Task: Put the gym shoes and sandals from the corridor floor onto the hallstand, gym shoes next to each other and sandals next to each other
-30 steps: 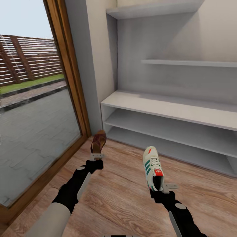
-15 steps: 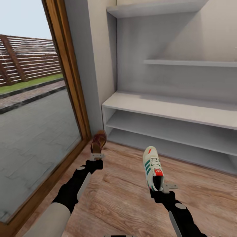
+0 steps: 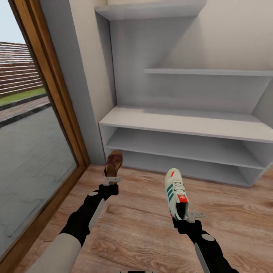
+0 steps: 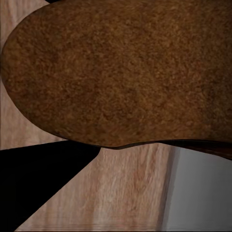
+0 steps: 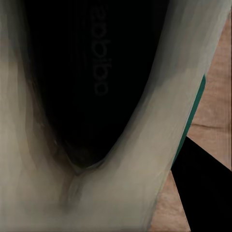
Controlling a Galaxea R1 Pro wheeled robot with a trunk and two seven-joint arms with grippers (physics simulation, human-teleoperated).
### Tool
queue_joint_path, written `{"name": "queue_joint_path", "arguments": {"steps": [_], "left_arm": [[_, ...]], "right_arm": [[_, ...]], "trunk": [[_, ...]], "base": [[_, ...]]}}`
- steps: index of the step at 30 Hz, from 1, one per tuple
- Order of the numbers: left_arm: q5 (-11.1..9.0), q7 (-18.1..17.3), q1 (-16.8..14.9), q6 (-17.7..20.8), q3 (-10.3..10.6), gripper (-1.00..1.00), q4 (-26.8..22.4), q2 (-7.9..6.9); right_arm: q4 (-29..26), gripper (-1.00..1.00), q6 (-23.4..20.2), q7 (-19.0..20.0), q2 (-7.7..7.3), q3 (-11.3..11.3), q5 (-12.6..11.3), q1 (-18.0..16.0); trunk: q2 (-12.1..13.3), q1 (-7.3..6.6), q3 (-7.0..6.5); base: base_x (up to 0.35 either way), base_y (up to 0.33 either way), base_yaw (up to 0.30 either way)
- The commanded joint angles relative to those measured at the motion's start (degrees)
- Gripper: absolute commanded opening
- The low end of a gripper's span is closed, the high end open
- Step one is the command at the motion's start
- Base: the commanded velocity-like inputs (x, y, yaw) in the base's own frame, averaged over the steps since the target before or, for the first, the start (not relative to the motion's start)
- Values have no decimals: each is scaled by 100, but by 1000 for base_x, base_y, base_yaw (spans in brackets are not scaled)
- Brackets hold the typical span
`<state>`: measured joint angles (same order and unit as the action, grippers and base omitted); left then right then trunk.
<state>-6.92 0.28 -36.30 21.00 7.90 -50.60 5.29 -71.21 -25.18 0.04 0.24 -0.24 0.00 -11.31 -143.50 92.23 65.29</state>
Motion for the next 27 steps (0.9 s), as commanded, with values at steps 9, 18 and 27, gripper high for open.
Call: {"name": "queue_joint_path", "arguments": {"steps": [9, 18, 27], "left_arm": [[-38, -1, -1, 36, 0, -100, -11, -2], [-38, 2, -1, 36, -7, -100, -11, -2], [-21, 24, -4, 54, -29, -100, 146, -2]], "right_arm": [[-7, -100, -31, -7, 2, -2, 2, -3], [-7, -100, -31, -4, 2, -2, 3, -3], [-141, -100, -53, -11, -12, -558, 0, -3]], "trunk": [[-2, -1, 5], [-2, -1, 5], [-2, -1, 5]], "base": [[0, 0, -300], [0, 0, -219], [0, 0, -7]]}}
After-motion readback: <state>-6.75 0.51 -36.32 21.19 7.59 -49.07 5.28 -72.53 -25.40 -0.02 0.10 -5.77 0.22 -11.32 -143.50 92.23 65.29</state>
